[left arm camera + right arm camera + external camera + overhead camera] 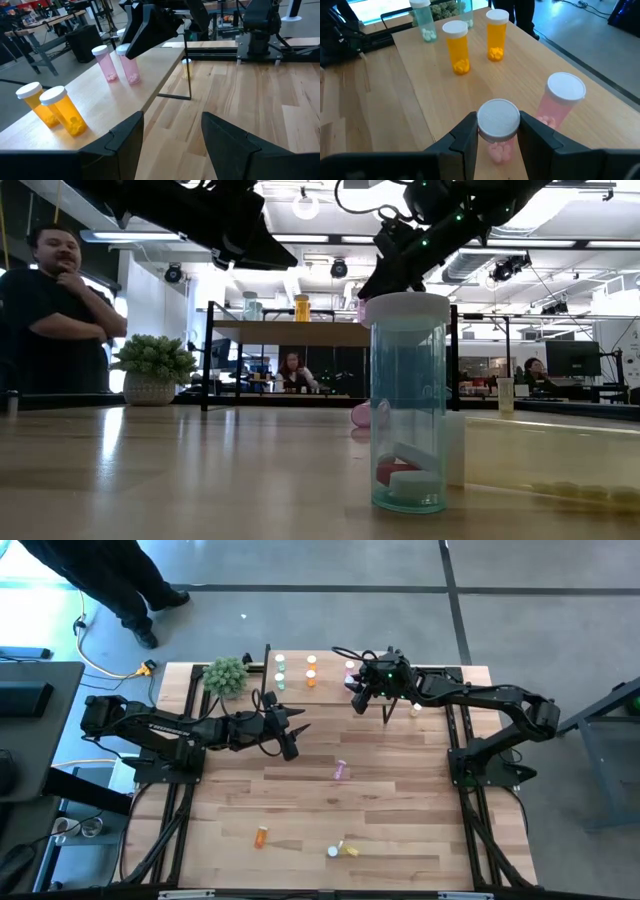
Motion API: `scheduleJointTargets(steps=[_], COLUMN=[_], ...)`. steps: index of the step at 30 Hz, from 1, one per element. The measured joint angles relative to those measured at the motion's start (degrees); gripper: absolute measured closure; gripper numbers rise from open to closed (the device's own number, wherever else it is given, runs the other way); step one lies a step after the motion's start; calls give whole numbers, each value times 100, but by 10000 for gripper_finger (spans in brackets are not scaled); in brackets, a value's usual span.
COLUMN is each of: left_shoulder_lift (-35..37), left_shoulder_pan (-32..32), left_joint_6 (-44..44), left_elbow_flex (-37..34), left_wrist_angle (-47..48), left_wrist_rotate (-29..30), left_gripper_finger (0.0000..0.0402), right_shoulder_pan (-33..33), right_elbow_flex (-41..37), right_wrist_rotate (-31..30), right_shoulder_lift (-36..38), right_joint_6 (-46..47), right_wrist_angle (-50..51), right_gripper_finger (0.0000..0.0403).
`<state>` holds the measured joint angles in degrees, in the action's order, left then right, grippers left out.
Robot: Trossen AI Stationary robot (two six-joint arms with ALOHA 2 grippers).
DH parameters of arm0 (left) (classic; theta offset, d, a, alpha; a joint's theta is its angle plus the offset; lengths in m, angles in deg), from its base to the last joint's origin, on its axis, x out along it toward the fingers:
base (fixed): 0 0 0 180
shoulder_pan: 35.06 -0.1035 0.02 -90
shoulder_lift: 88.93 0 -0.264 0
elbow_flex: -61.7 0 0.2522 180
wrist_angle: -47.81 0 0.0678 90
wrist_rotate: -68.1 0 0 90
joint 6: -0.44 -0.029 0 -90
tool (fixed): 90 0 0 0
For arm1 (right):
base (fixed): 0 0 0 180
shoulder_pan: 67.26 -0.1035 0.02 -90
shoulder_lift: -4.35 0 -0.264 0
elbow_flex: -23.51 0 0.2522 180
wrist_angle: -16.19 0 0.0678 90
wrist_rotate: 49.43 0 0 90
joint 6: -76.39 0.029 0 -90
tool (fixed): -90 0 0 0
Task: Pick and place medicine bottles onto shelf by color
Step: Put the left purple pill bottle on the shelf aligned with the purple pill bottle
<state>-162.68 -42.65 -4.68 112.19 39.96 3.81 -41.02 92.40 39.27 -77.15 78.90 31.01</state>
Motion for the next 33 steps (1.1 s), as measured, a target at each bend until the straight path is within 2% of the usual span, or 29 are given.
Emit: scheduleJointTargets(steps=[19, 33], left_shoulder_lift=[0, 0], left_shoulder_pan=[0, 0], left_joint_6=[-1, 0], left_elbow_flex=[0, -2], left_wrist_angle=[47, 87], left_wrist_rotate=[0, -2], left_gripper_finger=[211, 211], right_shoulder_pan=[0, 0], right_elbow_flex=[0, 0], right_wrist_rotate=[-2, -2], right_shoulder_lift=[0, 0], right_joint_6=[-188, -286], right_wrist_angle=[1, 2], right_gripper_finger=[292, 270])
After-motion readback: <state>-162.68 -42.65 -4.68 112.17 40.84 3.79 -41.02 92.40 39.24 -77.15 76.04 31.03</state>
